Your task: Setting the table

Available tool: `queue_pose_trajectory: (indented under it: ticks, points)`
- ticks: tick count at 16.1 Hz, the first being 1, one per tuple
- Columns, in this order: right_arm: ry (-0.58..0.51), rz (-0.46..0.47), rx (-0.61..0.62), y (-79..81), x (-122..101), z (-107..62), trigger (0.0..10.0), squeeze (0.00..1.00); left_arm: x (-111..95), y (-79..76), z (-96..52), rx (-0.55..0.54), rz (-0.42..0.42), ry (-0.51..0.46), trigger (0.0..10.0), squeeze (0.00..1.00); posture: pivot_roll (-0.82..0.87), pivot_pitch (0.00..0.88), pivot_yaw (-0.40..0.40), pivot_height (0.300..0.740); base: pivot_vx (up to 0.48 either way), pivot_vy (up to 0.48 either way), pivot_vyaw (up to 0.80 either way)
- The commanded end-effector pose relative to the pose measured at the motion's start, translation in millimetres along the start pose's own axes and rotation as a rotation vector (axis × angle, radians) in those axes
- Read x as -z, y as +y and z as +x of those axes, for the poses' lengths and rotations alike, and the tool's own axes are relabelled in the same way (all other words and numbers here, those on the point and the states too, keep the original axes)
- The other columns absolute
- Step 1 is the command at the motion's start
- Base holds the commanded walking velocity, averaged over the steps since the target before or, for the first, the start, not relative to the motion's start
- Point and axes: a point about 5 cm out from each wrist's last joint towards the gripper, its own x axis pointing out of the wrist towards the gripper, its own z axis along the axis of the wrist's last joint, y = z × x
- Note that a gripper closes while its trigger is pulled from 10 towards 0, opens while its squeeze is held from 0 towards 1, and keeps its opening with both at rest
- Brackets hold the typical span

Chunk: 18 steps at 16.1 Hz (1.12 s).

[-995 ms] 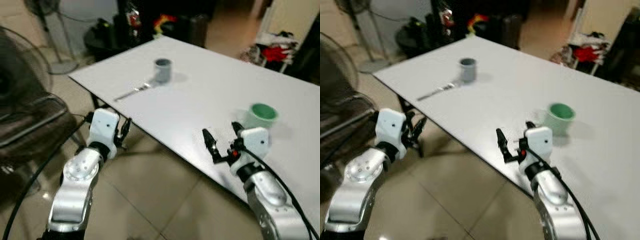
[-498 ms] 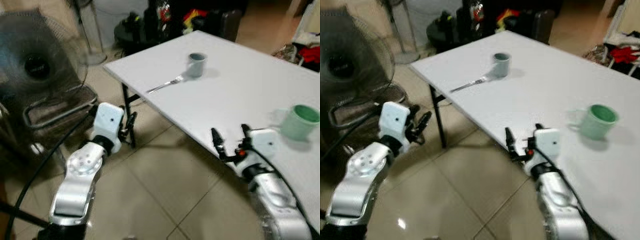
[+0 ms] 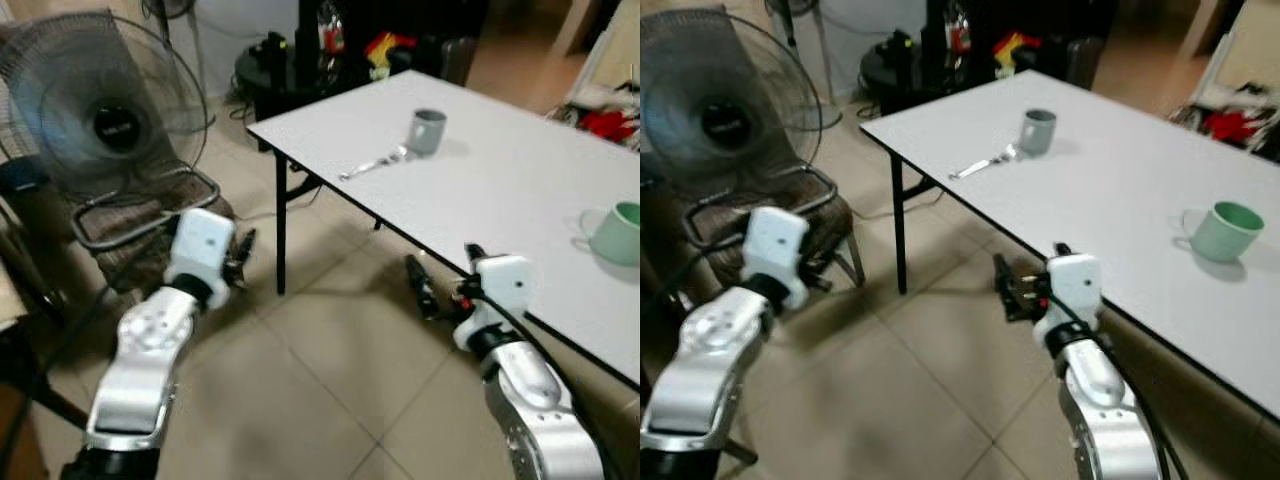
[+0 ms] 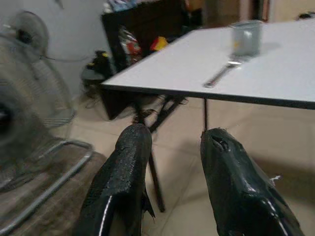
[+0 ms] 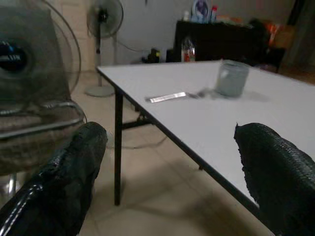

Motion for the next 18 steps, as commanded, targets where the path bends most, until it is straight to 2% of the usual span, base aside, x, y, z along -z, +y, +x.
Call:
queue_pose_trajectory:
  ticks: [1,18]
  points:
    - [-0.004,-0.016,0.014,-6.2,-0.7,-0.7,10.0,0.0,-5.8,-5.1,3.3,0.017,0.0,-0.023,10.0,0.0,-0.03,0.0,0.015,0.74,0.0,0.394,0.0]
    - [0.005,0.028,-0.06,-1.0,0.1,3.3,10.0,0.0,-8.7,-2.7,3.2,0.006,0.024,-0.026,10.0,0.0,-0.01,0.0,0.003,0.74,0.0,0.397,0.0]
